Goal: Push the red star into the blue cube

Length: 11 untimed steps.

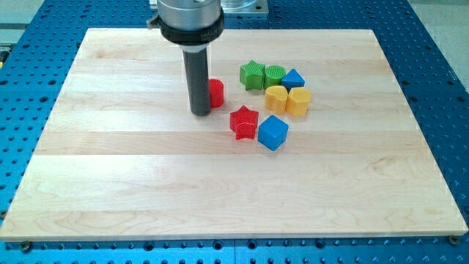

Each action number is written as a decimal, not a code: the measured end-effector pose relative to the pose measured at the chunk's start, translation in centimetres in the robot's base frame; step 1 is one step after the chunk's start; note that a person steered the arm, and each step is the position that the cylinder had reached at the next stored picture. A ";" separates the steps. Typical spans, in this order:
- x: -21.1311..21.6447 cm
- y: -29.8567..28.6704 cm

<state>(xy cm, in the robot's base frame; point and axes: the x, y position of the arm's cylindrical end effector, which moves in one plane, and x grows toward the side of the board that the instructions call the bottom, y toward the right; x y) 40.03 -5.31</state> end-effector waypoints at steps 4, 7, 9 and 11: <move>0.0 0.2; 4.4 11.7; 4.7 21.0; 0.9 26.5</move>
